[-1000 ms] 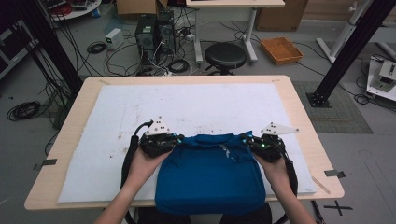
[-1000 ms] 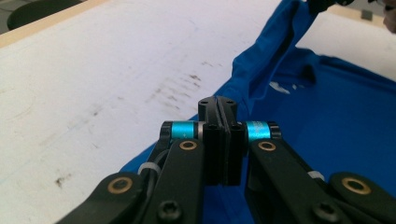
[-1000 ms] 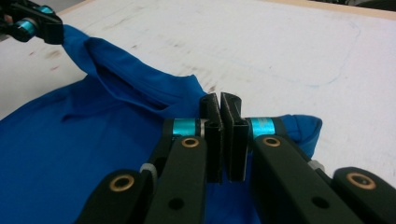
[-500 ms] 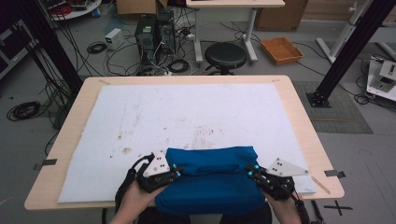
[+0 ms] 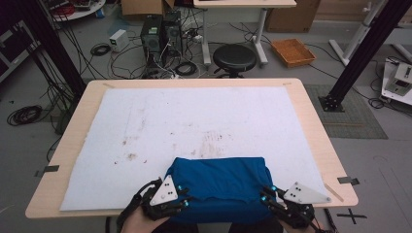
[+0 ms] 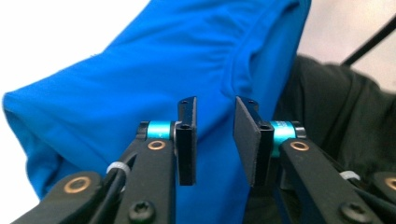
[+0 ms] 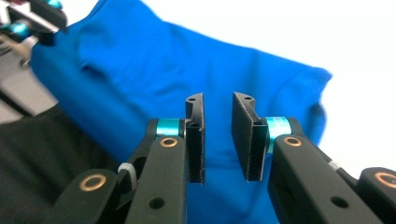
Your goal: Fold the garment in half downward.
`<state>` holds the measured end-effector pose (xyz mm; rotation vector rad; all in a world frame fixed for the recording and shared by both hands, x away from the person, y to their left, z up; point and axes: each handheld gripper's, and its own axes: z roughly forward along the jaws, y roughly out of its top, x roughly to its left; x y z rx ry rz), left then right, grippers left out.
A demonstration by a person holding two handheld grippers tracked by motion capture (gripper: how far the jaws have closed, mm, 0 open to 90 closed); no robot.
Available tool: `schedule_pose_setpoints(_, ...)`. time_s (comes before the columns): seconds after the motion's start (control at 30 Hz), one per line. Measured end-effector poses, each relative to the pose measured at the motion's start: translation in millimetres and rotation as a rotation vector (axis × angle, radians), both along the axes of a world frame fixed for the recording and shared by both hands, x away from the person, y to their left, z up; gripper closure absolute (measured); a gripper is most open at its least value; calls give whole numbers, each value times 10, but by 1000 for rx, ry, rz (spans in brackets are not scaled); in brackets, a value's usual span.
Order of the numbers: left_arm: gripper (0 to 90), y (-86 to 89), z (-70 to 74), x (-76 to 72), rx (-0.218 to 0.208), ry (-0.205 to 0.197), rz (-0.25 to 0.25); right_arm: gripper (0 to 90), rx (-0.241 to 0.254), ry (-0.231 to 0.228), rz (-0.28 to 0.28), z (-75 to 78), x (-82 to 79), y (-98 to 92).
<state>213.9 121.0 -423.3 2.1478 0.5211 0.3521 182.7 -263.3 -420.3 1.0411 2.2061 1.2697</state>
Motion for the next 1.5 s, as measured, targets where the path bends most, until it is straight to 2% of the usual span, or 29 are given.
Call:
schedule_pose_setpoints(0.03,669,18,18,47,-11,-9,41,713,0,-8,-25,22,40,-19)
schedule_pose_setpoints(0.1,655,62,30,175,-41,2,141,695,-4,-27,-70,38,154,-63)
schedule_pose_setpoints(0.13,648,86,20,241,-42,26,192,657,-5,-13,-87,29,231,-84)
schedule_pose_setpoints(0.2,644,126,-25,328,-44,86,267,641,15,36,-117,-32,364,-124)
schedule_pose_setpoints(0.33,624,201,-143,335,-36,141,357,643,9,105,-106,-174,420,-143)
schedule_pose_setpoints(0.4,636,232,-180,330,-33,176,359,757,-7,124,-97,-220,420,-147)
schedule_pose_setpoints(0.43,686,237,-195,328,-37,193,347,802,-13,127,-98,-236,423,-150)
schedule_pose_setpoints(0.5,794,230,-199,308,-39,195,330,874,-16,138,-97,-244,422,-162)
schedule_pose_setpoints(0.57,865,228,-177,296,-49,200,321,885,-9,135,-101,-232,406,-179)
schedule_pose_setpoints(0.67,872,255,-137,282,-74,219,318,887,1,123,-108,-210,374,-206)
schedule_pose_setpoints(0.83,872,356,-90,212,-153,292,311,887,20,126,-111,-192,309,-264)
schedule_pose_setpoints(0.9,872,388,-88,182,-155,315,313,886,25,126,-107,-192,279,-285)
schedule_pose_setpoints(1.0,867,407,-105,150,-127,333,313,854,20,134,-104,-199,248,-314)
schedule_pose_setpoints(1.1,756,422,-76,161,-133,308,323,746,32,125,-123,-173,261,-358)
schedule_pose_setpoints(1.17,679,417,-19,204,-151,273,344,719,57,110,-151,-126,319,-392)
schedule_pose_setpoints(1.2,652,417,-19,204,-151,273,344,719,57,110,-151,-126,319,-392)
schedule_pose_setpoints(1.23,623,381,68,327,-175,215,362,643,76,83,-183,-44,482,-382)
schedule_pose_setpoints(1.33,583,298,137,549,-193,155,375,627,89,82,-192,-8,676,-325)
schedule_pose_setpoints(1.4,557,226,128,692,-184,154,370,619,78,90,-194,-19,825,-263)
schedule_pose_setpoints(1.47,557,157,63,797,-140,177,373,604,57,111,-194,-74,950,-204)
schedule_pose_setpoints(1.5,567,138,16,826,-108,198,379,642,52,124,-185,-110,999,-182)
